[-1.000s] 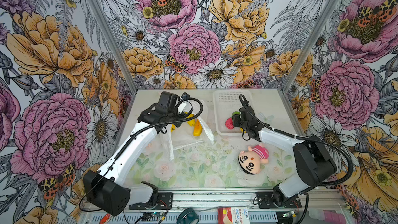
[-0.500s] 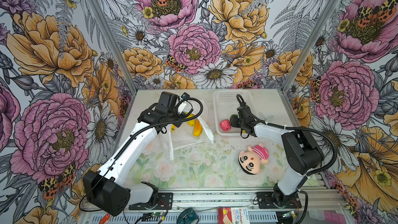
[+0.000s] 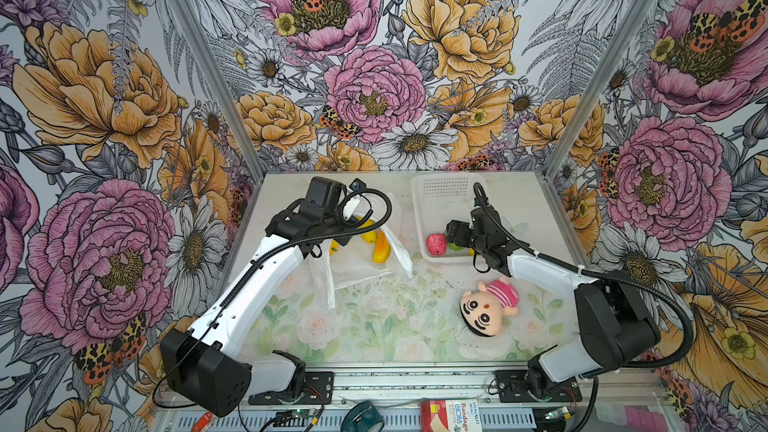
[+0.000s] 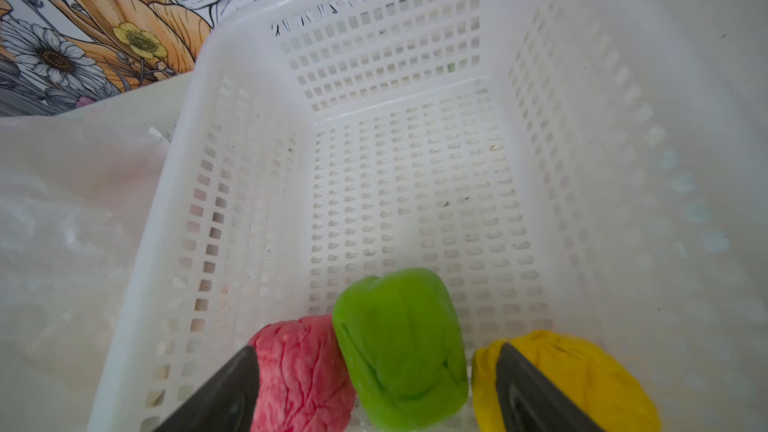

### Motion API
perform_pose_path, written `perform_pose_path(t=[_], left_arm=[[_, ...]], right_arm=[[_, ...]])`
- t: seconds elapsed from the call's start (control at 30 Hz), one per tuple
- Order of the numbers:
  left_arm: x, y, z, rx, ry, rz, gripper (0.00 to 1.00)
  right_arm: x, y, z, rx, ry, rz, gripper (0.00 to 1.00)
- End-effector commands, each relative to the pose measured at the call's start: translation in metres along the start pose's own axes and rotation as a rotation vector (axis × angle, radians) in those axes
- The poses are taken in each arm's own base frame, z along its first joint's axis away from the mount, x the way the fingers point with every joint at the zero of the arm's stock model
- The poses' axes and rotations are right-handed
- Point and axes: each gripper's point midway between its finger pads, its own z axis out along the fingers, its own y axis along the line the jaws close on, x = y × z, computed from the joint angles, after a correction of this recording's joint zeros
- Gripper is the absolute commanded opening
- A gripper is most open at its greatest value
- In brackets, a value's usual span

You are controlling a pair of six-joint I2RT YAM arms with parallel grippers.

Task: Untie the knot of the plastic bag and take out the fruit
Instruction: 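Lower the green fruit into the basket and open the right gripper, then move the right gripper back into the bag opening above the fruit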

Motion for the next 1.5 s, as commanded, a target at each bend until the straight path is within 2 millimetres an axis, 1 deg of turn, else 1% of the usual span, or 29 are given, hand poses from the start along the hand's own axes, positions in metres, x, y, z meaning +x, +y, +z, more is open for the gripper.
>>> perform_pose_path(t=[0.0, 0.1, 0.17, 0.2, 0.23, 0.3, 0.33, 0.43, 0.5, 0.57, 0.63, 0.7, 0.77, 0.83, 0.97, 1.07, 1.27, 1.37, 1.4, 1.47], left_arm=[[-0.001, -0.001, 0.001, -0.011, -0.008, 0.019, 0.00], [-0.002, -0.001, 0.001, -0.010, -0.009, 0.020, 0.00], [-0.002, -0.001, 0.000, -0.009, -0.011, 0.020, 0.00], [-0.002, -0.002, 0.000, -0.010, -0.010, 0.021, 0.00], [-0.002, -0.002, 0.000, -0.010, -0.010, 0.022, 0.00], [-0.002, -0.002, 0.000, -0.011, -0.009, 0.021, 0.00], [-0.002, -0.002, 0.000, -0.010, -0.009, 0.022, 0.00], [-0.002, -0.002, 0.000, -0.013, -0.009, 0.024, 0.00], [-0.001, -0.002, 0.001, -0.013, -0.006, 0.025, 0.00], [-0.001, -0.002, 0.001, -0.012, -0.004, 0.025, 0.00], [-0.001, -0.001, 0.001, -0.014, -0.005, 0.024, 0.00], [-0.001, -0.002, 0.001, -0.013, -0.005, 0.025, 0.00], [-0.001, -0.002, 0.001, -0.013, -0.004, 0.025, 0.00], [-0.001, -0.002, 0.001, -0.013, -0.004, 0.026, 0.00], [-0.001, -0.002, 0.001, -0.012, -0.006, 0.027, 0.00], [-0.003, -0.003, 0.000, -0.011, -0.010, 0.027, 0.00], [-0.005, -0.003, -0.005, -0.011, -0.026, 0.027, 0.00], [-0.007, -0.003, -0.007, -0.010, -0.034, 0.027, 0.00], [-0.007, -0.004, -0.008, -0.007, -0.036, 0.028, 0.00], [-0.008, -0.004, -0.009, -0.005, -0.040, 0.028, 0.00]], right_arm=[[-0.026, 0.026, -0.038, -0.112, -0.146, -0.016, 0.81], [-0.031, 0.056, -0.081, -0.209, -0.261, -0.105, 0.78], [-0.026, 0.082, -0.112, -0.290, -0.338, -0.193, 0.76], [-0.024, 0.094, -0.124, -0.335, -0.368, -0.230, 0.75], [-0.019, 0.108, -0.139, -0.394, -0.398, -0.271, 0.74], [-0.008, 0.131, -0.161, -0.493, -0.435, -0.347, 0.72], [0.002, 0.146, -0.173, -0.556, -0.448, -0.393, 0.70], [0.029, 0.180, -0.195, -0.678, -0.472, -0.525, 0.69], [0.047, 0.199, -0.200, -0.717, -0.472, -0.608, 0.67], [0.066, 0.219, -0.201, -0.739, -0.463, -0.693, 0.67], [0.083, 0.236, -0.195, -0.748, -0.441, -0.761, 0.65], [0.102, 0.250, -0.184, -0.751, -0.411, -0.826, 0.64], [0.115, 0.264, -0.169, -0.721, -0.387, -0.879, 0.60], [0.125, 0.272, -0.150, -0.672, -0.363, -0.916, 0.58], [0.131, 0.281, -0.109, -0.532, -0.337, -0.941, 0.58], [0.135, 0.287, -0.085, -0.453, -0.317, -0.954, 0.58], [0.148, 0.303, -0.033, -0.378, -0.244, -0.908, 0.55], [0.148, 0.306, -0.013, -0.304, -0.222, -0.890, 0.56], [0.148, 0.304, -0.007, -0.277, -0.215, -0.890, 0.58], [0.141, 0.298, 0.007, -0.189, -0.214, -0.875, 0.60]])
